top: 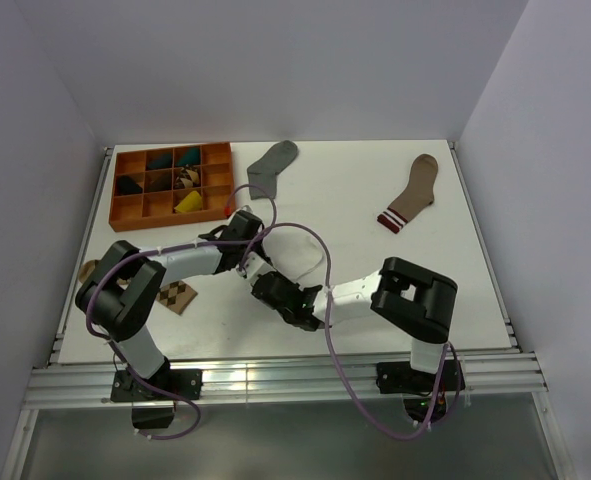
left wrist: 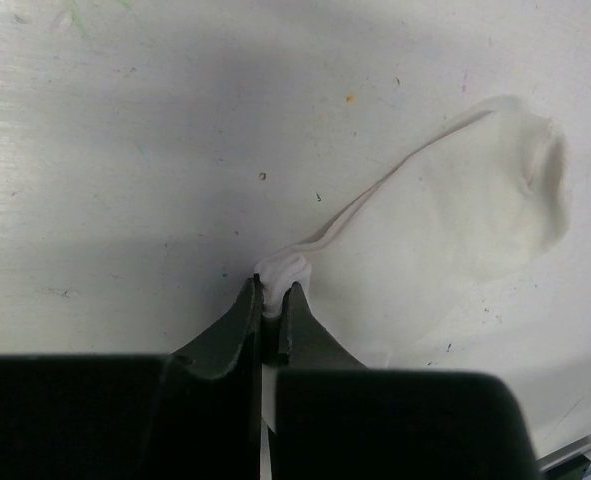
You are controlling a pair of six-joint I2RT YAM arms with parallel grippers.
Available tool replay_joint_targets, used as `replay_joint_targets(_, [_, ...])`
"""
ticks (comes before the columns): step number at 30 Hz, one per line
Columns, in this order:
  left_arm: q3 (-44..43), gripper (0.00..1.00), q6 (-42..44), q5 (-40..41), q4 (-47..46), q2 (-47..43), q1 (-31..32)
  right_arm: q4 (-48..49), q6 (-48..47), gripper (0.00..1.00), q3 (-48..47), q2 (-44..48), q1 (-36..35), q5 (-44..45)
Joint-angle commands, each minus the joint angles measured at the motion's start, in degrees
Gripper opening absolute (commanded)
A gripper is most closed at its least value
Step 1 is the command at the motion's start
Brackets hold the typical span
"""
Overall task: Roll the socks
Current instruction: Roll the sock at the center of the board.
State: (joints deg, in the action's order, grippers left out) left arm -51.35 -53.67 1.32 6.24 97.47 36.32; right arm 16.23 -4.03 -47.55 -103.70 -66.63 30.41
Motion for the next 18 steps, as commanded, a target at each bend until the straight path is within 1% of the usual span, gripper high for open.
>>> replay_joint_targets(1, [-0.1,0.0,1.0,-0.8,2.2,1.5,0.3,-0.9,1.9,0.19,-1.1,-1.0,-0.4,-0.4])
replay_joint_targets(2, [0.0,0.0,0.9,-0.8,2.2,1.4,0.3,-1.1,2.3,0.07,-0.9,-0.6,0.0,-1.7])
replay_joint_targets(3, [0.1,0.0,0.8,-0.8,2.0,1.1,0.3,-1.5,3.2,0.03,-0.7,0.2,0.3,-2.5])
replay_joint_targets(4, [0.6,0.0,0.6,-0.8,1.4,0.4,0.3,-1.6,3.6,0.0,0.1,0.6,0.6,-3.3])
replay_joint_targets(5, [1.0,0.0,0.3,-0.7,1.0,-0.1,0.3,-1.7,3.9,0.0,0.4,1.0,1.1,-6.1])
replay_joint_targets(7, [1.8,0.04,-0.2,-0.2,0.3,-1.3,0.2,-2.4,6.8,0.0,1.6,2.7,3.5,-9.9])
replay_joint_targets(8, [2.0,0.09,-0.4,0.0,0.0,-1.8,0.0,-2.3,7.5,0.0,2.0,3.9,4.7,-15.4])
replay_joint_targets(10, [3.1,0.16,-1.3,0.6,-0.7,-3.5,-0.2,-2.4,9.6,0.0,3.0,4.8,8.1,-20.8])
replay_joint_targets(11, [3.4,0.26,-1.6,1.2,-1.1,-4.1,-0.5,-2.5,10.7,0.0,3.2,5.3,9.3,-25.2])
replay_joint_targets(14, [5.3,0.45,-3.3,3.0,-2.0,-6.9,-1.1,-1.7,13.9,0.0,4.0,5.8,13.4,-32.1])
replay_joint_targets(15, [6.3,0.48,-4.1,3.3,-2.1,-7.8,-1.2,-1.2,14.8,0.0,4.7,5.8,15.4,-36.5])
replay_joint_targets(18, [8.3,0.58,-5.8,4.6,-2.8,-10.9,-2.1,0.5,18.0,0.0,5.6,5.4,18.1,-42.6])
